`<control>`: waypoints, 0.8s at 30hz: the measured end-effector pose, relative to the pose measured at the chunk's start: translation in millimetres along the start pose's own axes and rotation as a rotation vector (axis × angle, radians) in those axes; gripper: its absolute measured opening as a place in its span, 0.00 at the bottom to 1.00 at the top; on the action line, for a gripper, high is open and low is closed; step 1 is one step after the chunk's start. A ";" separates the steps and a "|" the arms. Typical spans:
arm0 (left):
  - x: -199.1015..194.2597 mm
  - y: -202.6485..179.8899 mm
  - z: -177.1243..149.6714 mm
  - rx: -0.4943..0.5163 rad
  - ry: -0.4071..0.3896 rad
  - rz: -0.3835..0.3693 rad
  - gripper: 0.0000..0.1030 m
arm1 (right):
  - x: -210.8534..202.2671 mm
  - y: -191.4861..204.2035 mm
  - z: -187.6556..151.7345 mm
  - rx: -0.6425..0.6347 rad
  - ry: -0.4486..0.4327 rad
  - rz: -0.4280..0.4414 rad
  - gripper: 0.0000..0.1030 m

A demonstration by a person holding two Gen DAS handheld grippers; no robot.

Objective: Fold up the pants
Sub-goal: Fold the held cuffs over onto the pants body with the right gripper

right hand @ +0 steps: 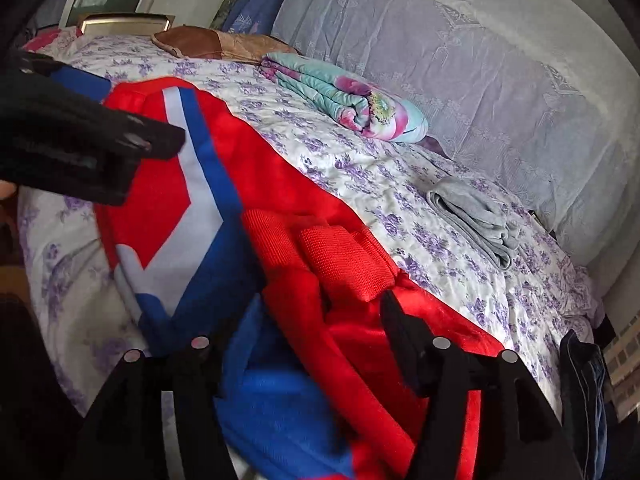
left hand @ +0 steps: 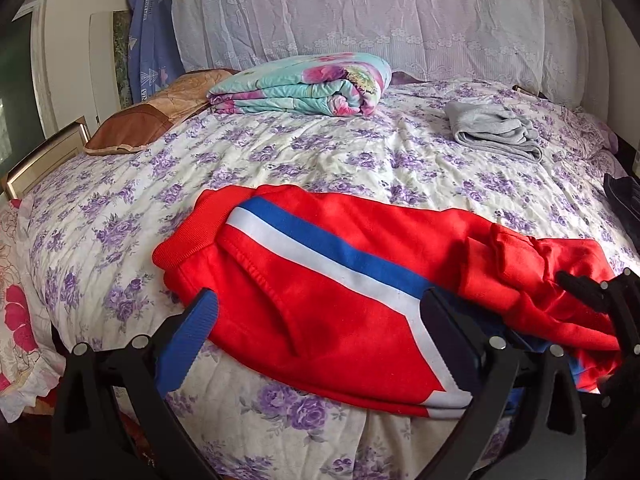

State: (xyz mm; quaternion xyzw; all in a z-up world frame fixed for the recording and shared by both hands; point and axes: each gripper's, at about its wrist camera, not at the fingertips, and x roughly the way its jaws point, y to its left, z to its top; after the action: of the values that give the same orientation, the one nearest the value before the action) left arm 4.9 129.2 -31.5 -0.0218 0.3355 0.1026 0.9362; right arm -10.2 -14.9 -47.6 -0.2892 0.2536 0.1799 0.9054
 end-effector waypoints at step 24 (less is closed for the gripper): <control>-1.8 7.7 -4.6 -0.044 0.050 -0.023 0.96 | 38.6 -54.0 8.9 0.028 0.261 0.301 0.20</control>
State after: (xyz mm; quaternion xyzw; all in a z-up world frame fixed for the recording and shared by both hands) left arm -0.9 135.9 -33.7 -0.0489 0.3563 0.0984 0.9279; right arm 49.6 -44.0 -39.8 -0.2563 0.4118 0.2707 0.8315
